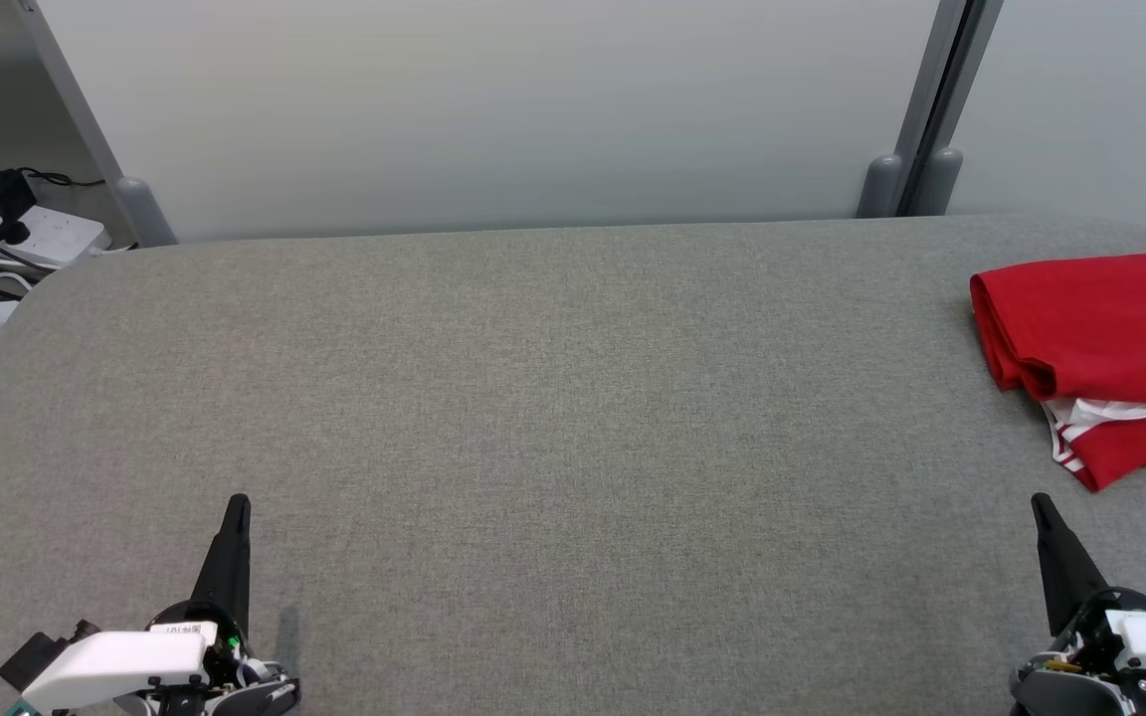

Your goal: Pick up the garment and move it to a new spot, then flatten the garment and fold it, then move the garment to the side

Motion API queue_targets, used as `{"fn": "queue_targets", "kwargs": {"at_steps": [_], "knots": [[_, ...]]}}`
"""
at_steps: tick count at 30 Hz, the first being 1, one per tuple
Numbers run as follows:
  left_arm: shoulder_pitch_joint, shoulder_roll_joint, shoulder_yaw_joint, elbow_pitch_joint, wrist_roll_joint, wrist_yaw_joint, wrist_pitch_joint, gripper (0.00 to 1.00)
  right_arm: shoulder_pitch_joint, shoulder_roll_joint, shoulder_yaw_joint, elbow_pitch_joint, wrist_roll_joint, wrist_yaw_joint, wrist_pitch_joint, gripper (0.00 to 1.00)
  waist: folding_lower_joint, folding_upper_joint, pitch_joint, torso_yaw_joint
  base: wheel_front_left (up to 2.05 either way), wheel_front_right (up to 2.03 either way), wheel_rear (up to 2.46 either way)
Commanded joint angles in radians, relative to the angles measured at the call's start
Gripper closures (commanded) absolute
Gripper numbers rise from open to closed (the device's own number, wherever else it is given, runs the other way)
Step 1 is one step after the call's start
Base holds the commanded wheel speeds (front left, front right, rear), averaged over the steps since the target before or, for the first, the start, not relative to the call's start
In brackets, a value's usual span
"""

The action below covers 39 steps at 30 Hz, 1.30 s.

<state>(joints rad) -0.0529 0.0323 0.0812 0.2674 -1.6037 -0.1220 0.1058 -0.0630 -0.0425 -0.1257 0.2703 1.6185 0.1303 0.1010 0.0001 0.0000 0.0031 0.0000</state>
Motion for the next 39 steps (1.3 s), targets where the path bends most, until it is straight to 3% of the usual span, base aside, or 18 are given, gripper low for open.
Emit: {"fn": "queue_targets", "kwargs": {"at_steps": [1, 39], "knots": [[-0.055, 0.018, 0.032, -0.022, -0.005, -0.009, 0.007, 1.00, -0.044, -0.011, 0.016, -0.026, -0.007, 0.000, 0.009, 1.00, 0.0000, 0.0000, 0.000, 0.000, 0.00, 0.00, 0.00], [-0.055, 0.018, 0.032, -0.022, -0.005, -0.009, 0.007, 1.00, -0.045, -0.010, 0.014, -0.026, -0.009, 0.000, 0.011, 1.00, 0.0000, 0.0000, 0.000, 0.000, 0.00, 0.00, 0.00]]}}
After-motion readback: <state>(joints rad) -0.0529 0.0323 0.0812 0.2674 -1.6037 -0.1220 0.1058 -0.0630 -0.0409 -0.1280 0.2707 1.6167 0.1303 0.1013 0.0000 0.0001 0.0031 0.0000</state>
